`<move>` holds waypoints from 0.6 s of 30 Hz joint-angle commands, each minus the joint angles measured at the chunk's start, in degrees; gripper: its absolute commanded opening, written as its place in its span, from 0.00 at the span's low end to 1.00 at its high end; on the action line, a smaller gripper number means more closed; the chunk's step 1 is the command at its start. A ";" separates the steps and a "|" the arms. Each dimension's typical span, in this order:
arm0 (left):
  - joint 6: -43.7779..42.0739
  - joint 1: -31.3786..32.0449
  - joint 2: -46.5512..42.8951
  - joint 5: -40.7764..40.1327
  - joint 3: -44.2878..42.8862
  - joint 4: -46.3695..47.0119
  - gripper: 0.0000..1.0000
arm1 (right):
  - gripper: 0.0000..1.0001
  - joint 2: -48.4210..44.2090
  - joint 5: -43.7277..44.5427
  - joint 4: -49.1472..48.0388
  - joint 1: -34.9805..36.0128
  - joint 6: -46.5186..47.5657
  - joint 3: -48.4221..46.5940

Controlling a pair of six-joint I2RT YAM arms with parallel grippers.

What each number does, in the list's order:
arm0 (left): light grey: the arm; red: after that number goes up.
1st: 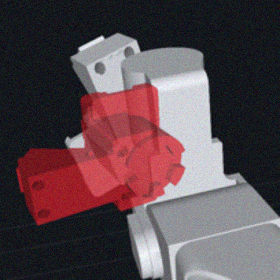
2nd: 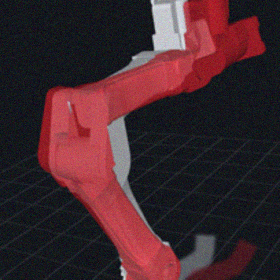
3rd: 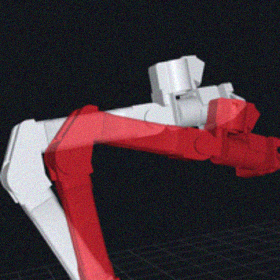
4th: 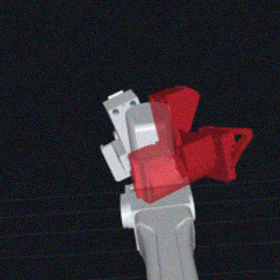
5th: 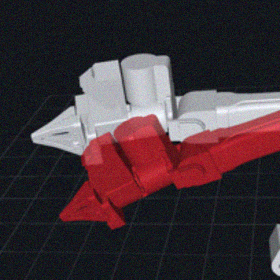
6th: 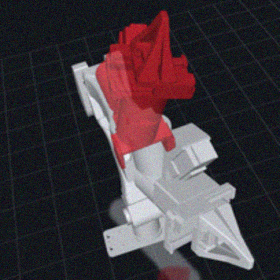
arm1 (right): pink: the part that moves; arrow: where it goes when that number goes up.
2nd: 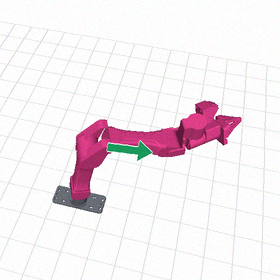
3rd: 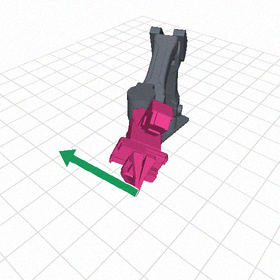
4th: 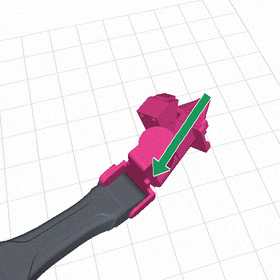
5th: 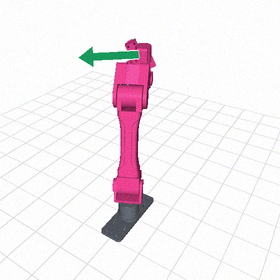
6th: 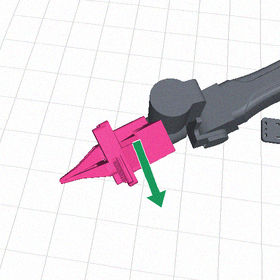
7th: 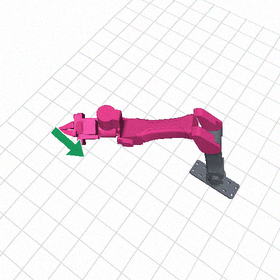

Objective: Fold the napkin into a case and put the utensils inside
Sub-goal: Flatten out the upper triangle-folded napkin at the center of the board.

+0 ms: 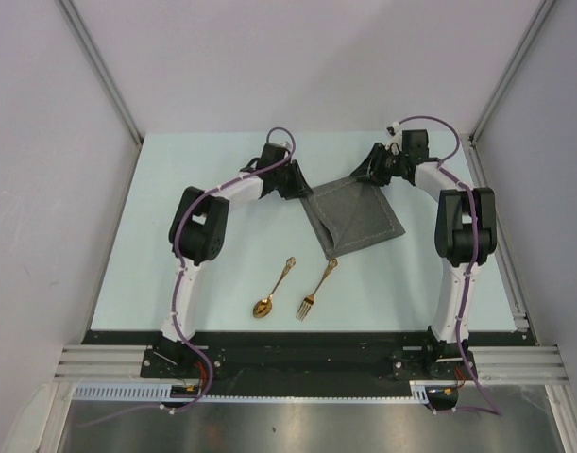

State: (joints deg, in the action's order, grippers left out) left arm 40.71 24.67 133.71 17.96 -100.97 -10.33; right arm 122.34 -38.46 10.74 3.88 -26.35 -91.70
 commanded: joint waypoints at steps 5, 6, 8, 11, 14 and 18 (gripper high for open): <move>1.13 -0.50 1.82 0.24 -4.15 -0.13 0.36 | 0.41 1.14 -1.01 -2.66 -0.54 -0.81 -0.41; 1.13 -0.50 1.90 0.32 -4.15 -0.31 0.36 | 0.41 1.32 -1.01 -2.66 -0.54 -0.90 -0.50; 1.13 -0.58 1.91 0.33 -4.06 -0.31 0.37 | 0.41 1.58 -1.01 -2.74 -0.63 -0.98 -0.58; 1.21 -0.67 1.90 0.68 -3.71 0.48 0.35 | 0.41 2.11 -1.09 -2.92 -0.54 -0.99 -0.76; 1.30 -0.76 1.91 1.47 -3.62 1.19 0.23 | 0.41 2.81 -0.92 -3.10 -0.63 -1.16 -1.28; 0.17 -0.93 -0.02 0.24 -2.66 1.19 0.06 | 0.40 2.81 0.40 -2.13 -0.63 -0.29 -2.25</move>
State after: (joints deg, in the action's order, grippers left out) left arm 41.65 24.23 135.44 18.37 -102.45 -10.83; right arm 125.03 -38.41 9.32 3.51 -27.00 -91.72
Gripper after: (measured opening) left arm 0.111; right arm 0.410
